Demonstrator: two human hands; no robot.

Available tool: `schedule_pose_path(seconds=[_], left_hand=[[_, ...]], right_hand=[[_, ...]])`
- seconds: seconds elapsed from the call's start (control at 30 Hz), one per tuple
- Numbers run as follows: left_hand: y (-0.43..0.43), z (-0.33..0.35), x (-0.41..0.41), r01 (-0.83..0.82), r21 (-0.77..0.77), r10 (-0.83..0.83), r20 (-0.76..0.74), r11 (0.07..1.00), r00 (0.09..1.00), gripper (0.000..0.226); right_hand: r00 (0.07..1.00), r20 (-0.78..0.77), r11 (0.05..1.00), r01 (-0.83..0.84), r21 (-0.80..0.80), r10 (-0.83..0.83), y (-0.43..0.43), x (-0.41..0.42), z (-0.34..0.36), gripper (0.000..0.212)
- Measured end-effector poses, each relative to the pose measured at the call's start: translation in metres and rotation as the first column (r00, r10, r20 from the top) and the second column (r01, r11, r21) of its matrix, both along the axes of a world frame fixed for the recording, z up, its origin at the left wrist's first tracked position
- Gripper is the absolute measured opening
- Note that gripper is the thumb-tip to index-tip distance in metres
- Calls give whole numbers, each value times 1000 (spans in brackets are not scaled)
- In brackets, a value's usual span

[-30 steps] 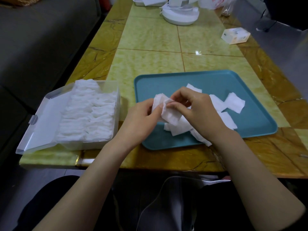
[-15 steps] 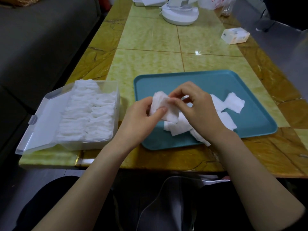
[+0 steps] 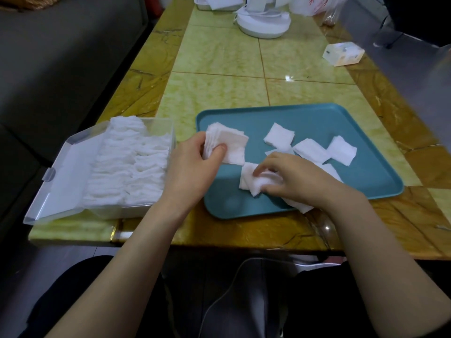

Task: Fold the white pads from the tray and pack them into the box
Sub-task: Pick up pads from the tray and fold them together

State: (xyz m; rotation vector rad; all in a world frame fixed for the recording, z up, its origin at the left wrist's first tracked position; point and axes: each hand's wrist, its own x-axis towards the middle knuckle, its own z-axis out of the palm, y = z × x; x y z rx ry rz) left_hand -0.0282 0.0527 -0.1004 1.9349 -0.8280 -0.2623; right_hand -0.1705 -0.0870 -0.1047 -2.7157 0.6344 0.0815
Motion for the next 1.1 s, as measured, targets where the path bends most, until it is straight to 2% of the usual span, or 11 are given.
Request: schedule_pose_path(seconds=[0.07, 0.2, 0.27, 0.4, 0.57, 0.73, 0.87, 0.93, 1.0, 1.1], left_hand=[[0, 0, 0, -2, 9, 2, 12, 1000, 1000, 15], [2, 1, 0, 0, 12, 0, 13, 1000, 1000, 13], [2, 1, 0, 3, 10, -3, 3, 1000, 1000, 14], [1, 1, 0, 6, 2, -6, -19, 1000, 1000, 16], [1, 2, -1, 11, 7, -11, -18, 1000, 1000, 17], [1, 0, 3, -5, 7, 5, 10, 1000, 1000, 10], [2, 0, 3, -2, -4, 2, 8, 1000, 1000, 12], [1, 1, 2, 5, -31, -7, -63, 999, 998, 16], [0, 3, 0, 31, -82, -49, -229, 996, 972, 17], [-2, 6, -3, 54, -194, -155, -554, 980, 818, 17]], right_hand=[[1000, 6, 1000, 16, -21, -15, 1, -1, 2, 29], [997, -77, 999, -4, 48, 8, 2, -3, 3, 39], [998, -59, 998, -14, 65, 18, 2, -1, 2, 38], [1000, 16, 999, 11, 52, -12, -1, 2, -1, 39], [988, 157, 1000, 12, 20, -15, -1, 3, 0, 14], [942, 318, 994, 89, 66, -105, 4, 3, 7, 12], [875, 428, 972, 170, 164, -225, 4, 5, 7, 15], [841, 460, 955, 207, 213, -285, 5, 6, 7, 20], [817, 483, 942, 209, 261, -315, 7, 9, 8, 21], [785, 515, 908, 140, 394, -345, 14, 12, 10, 21]])
